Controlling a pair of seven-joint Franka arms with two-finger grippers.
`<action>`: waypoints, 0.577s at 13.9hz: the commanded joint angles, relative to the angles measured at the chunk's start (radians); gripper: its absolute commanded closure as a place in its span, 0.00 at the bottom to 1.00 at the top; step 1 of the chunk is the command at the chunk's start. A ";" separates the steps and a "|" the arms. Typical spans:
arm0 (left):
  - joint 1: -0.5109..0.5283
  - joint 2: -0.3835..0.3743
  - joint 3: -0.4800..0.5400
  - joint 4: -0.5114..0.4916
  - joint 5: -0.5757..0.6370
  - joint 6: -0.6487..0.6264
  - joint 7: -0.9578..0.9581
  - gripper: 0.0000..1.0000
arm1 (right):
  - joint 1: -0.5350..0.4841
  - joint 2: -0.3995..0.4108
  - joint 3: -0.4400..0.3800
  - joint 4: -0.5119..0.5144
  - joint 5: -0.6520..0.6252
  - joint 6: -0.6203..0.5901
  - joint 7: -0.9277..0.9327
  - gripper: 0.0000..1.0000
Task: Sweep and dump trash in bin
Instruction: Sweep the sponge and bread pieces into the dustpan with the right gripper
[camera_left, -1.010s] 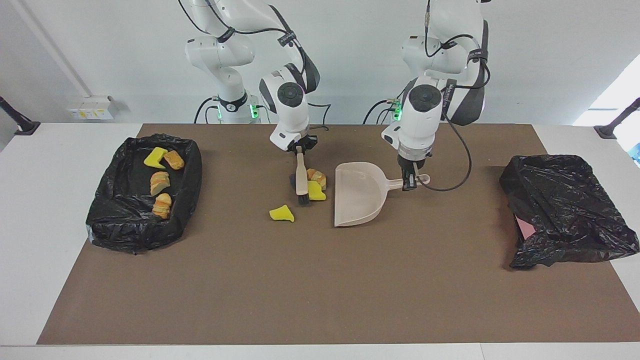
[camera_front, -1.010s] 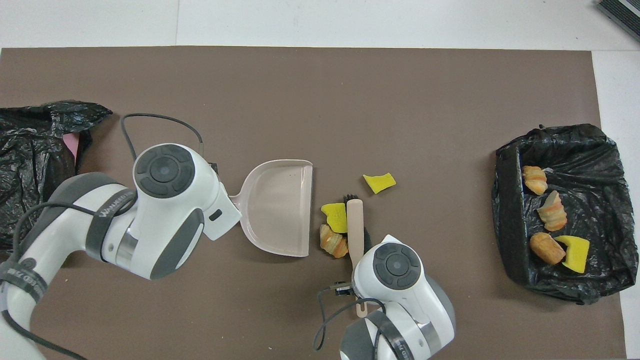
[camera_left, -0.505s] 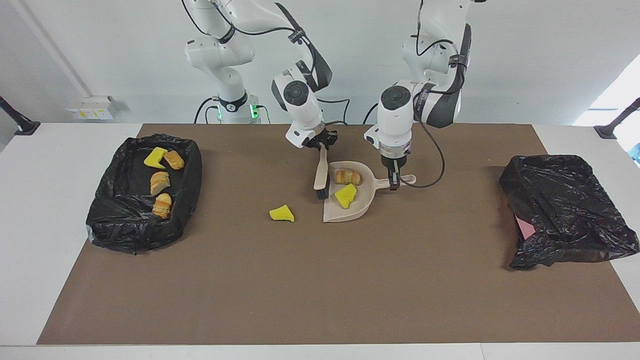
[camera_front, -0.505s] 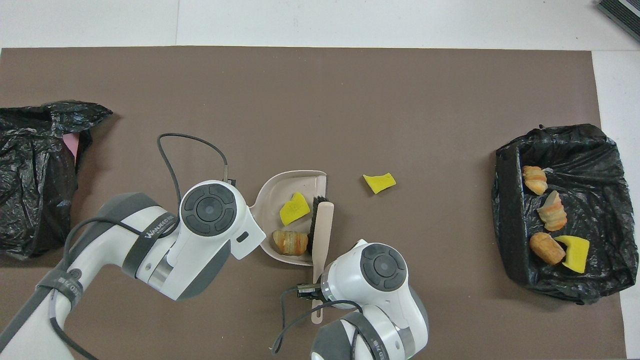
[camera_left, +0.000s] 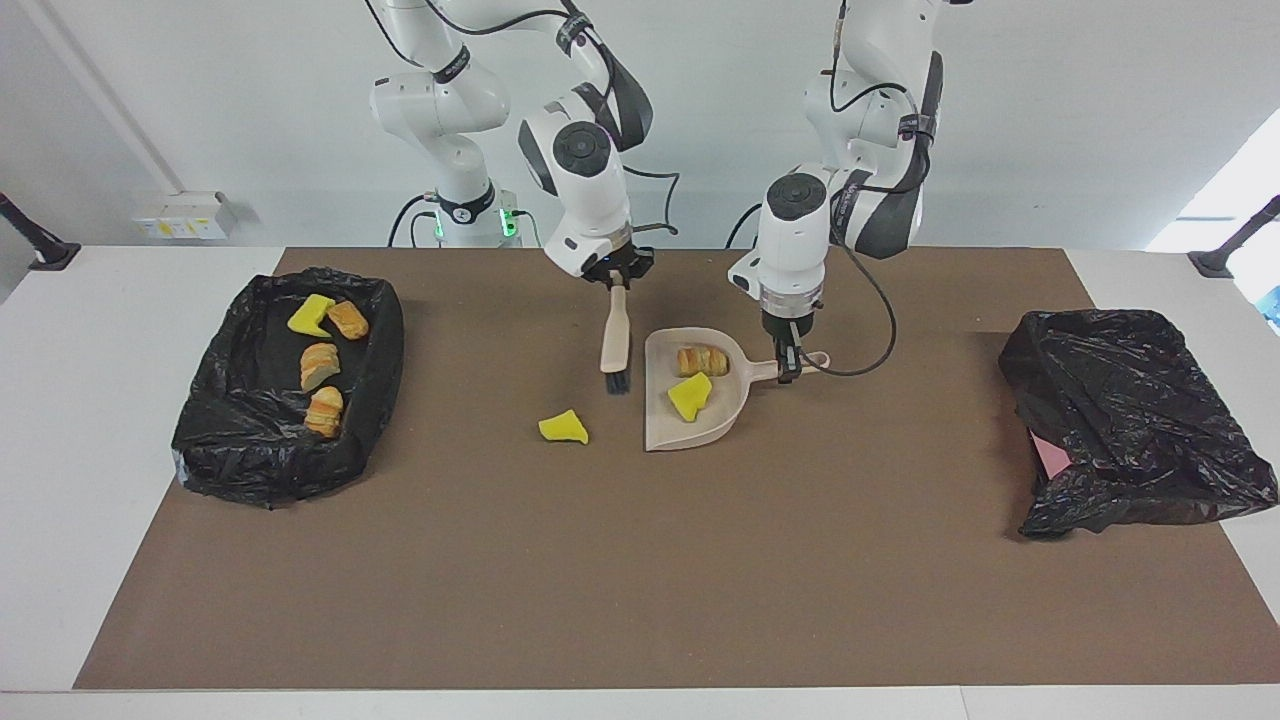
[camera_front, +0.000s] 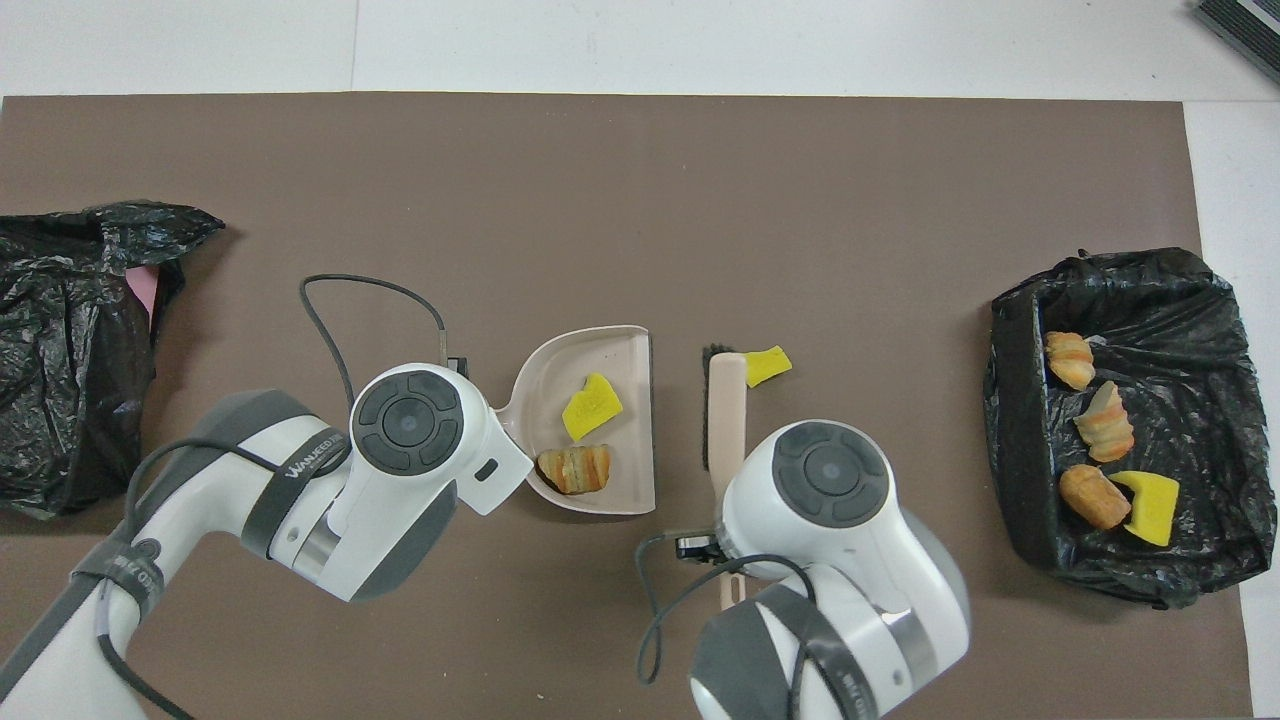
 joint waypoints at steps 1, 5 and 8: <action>-0.017 -0.017 0.006 0.024 -0.015 -0.066 -0.100 1.00 | -0.066 0.166 0.015 0.190 -0.288 -0.188 -0.035 1.00; -0.054 -0.021 0.003 0.035 -0.014 -0.128 -0.238 1.00 | -0.053 0.391 0.018 0.358 -0.675 -0.276 -0.192 1.00; -0.076 -0.032 0.001 0.022 -0.014 -0.142 -0.292 1.00 | -0.020 0.438 0.018 0.354 -0.722 -0.276 -0.221 1.00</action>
